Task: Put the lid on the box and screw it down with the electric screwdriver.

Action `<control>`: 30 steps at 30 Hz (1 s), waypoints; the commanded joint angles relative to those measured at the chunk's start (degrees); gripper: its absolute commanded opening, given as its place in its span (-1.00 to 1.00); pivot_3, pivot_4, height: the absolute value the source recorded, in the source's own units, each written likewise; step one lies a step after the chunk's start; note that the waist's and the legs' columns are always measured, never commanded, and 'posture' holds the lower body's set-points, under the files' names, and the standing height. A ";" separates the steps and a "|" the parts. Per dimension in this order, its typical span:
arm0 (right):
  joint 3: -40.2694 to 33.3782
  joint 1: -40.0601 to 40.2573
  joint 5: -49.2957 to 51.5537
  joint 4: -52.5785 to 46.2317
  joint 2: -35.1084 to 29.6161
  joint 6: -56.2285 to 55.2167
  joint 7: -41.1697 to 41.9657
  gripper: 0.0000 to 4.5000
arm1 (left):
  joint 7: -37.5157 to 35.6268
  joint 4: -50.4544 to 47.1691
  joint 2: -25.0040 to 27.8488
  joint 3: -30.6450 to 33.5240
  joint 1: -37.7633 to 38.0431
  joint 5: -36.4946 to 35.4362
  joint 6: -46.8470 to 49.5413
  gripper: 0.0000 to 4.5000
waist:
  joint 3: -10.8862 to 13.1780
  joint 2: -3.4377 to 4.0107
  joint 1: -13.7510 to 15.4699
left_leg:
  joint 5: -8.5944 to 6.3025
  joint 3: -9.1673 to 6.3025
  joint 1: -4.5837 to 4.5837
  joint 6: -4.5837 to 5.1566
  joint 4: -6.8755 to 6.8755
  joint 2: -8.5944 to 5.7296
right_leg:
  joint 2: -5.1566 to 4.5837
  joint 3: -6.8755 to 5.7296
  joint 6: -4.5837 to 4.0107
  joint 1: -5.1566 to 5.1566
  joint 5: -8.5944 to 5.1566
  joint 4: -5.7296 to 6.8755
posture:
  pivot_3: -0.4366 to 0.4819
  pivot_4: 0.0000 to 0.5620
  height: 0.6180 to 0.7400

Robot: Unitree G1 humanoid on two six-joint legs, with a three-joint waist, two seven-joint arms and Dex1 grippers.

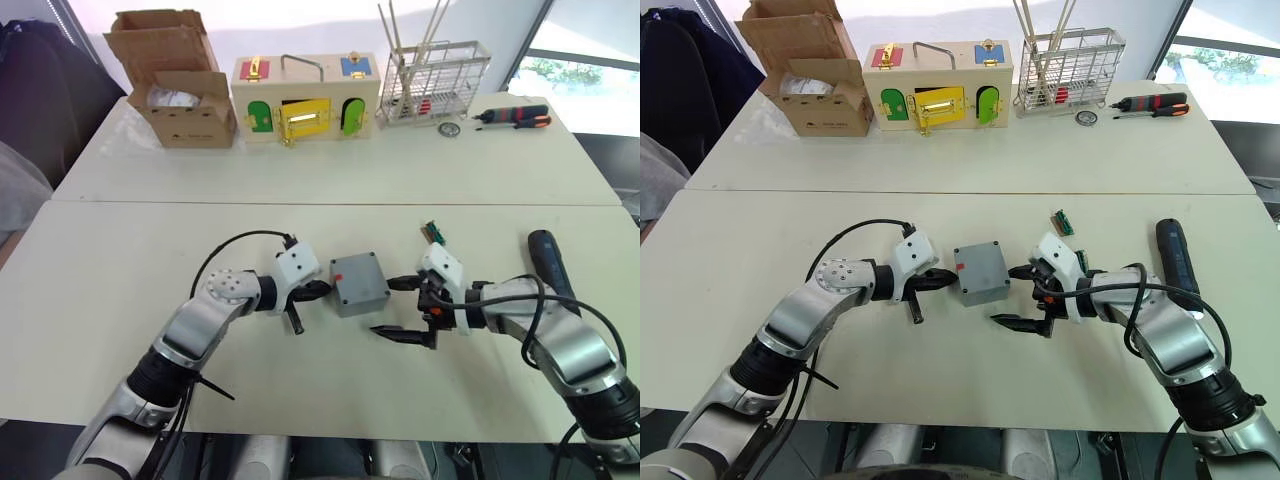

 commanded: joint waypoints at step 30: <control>-22.44 6.04 14.99 -16.56 -7.19 21.39 -3.78 0.99 | -11.61 -10.45 11.46 9.72 2.68 -7.97 -1.65 -1.00 | -0.01 -0.01 -0.04 | 0.00 -0.01 0.00 0.01 -0.03 0.09 | -0.01 0.00 0.00 -0.01 0.00 0.01 | -0.05 -0.47 0.84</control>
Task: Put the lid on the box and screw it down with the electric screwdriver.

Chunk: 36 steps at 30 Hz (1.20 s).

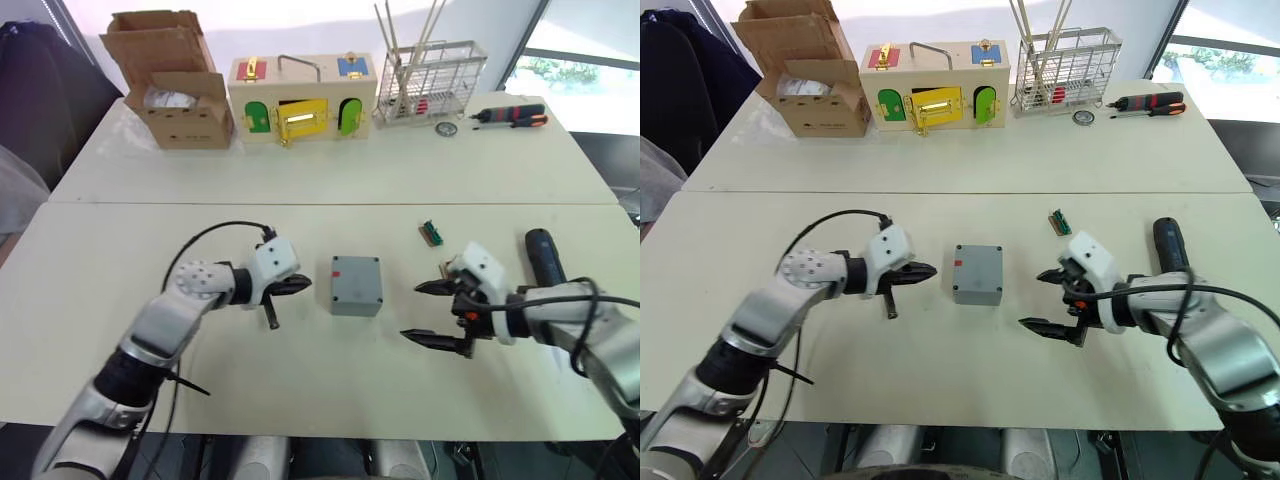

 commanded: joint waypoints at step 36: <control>-10.17 2.26 -6.03 22.83 18.20 -23.88 -17.88 0.12 | -2.10 -13.90 -0.83 0.28 -4.71 -14.44 7.31 -1.00 | -0.06 -0.03 -0.23 | 0.00 0.02 0.07 0.01 0.02 -0.05 | 0.03 0.05 0.00 0.12 0.00 -0.02 | -0.05 -0.47 0.84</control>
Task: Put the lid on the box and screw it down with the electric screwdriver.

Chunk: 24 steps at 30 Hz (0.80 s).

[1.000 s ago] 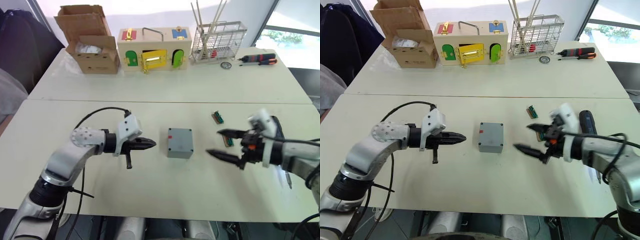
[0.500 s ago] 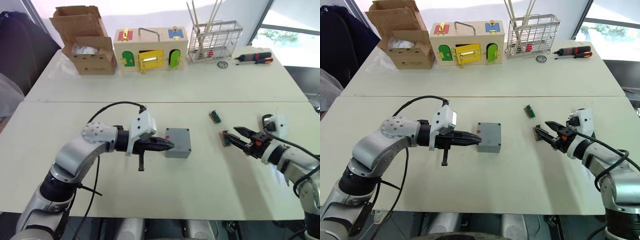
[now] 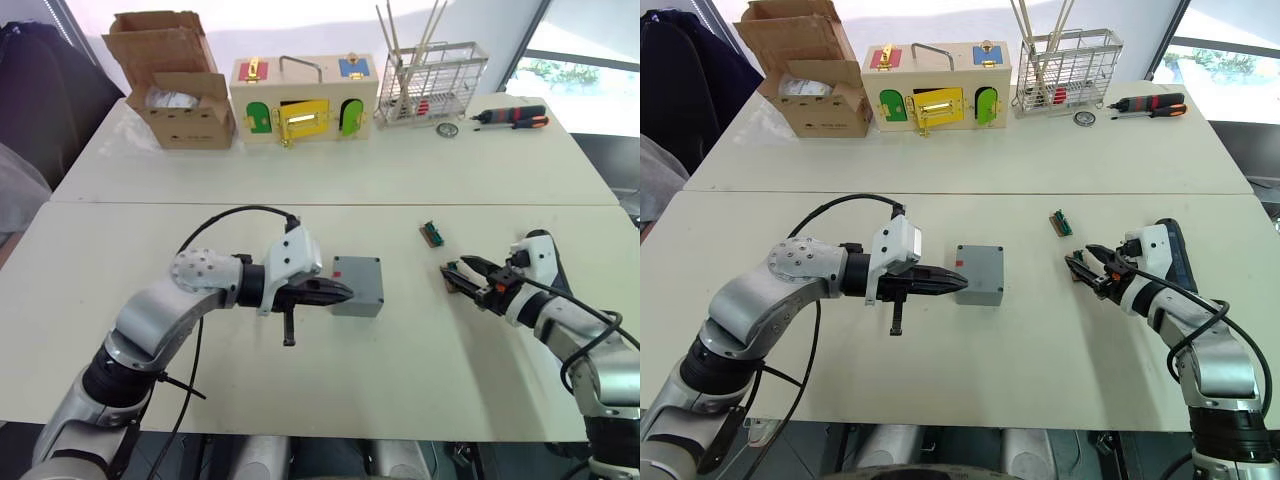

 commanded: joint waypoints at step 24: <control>-4.17 -3.33 3.29 -3.00 0.49 1.67 -2.26 -0.97 | 1.23 -1.02 0.09 0.14 0.25 0.37 -0.59 -1.00 | 0.00 0.00 -0.01 | 0.00 0.00 0.00 0.00 0.00 -0.01 | 0.00 0.00 0.00 0.00 0.00 0.00 | -0.05 -0.47 0.84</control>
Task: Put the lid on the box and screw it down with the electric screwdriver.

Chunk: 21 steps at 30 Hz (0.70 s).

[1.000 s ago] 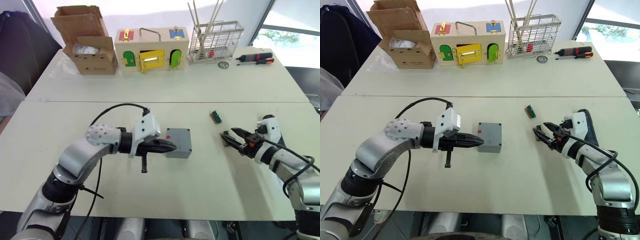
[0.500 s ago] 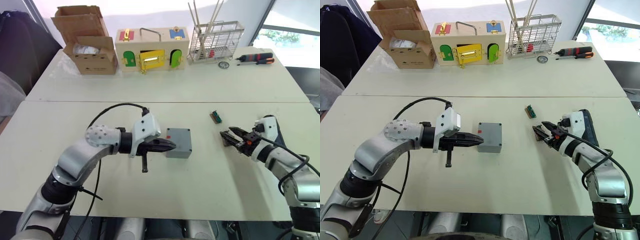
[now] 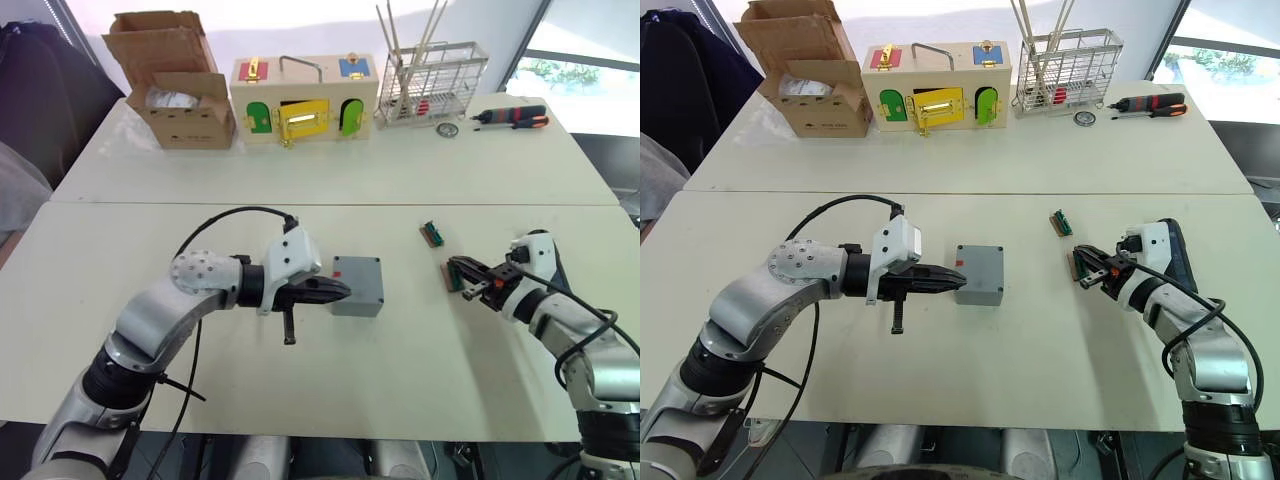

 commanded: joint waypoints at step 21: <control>9.23 -12.89 13.03 -16.93 -0.69 13.67 3.95 -0.97 | -1.95 2.17 6.20 7.08 0.93 -2.55 0.44 -1.00 | 0.00 0.00 -1.04 | 0.00 -0.07 -0.01 0.00 -0.09 0.04 | 0.02 -0.05 0.00 -0.07 0.00 0.01 | -0.05 -0.47 0.84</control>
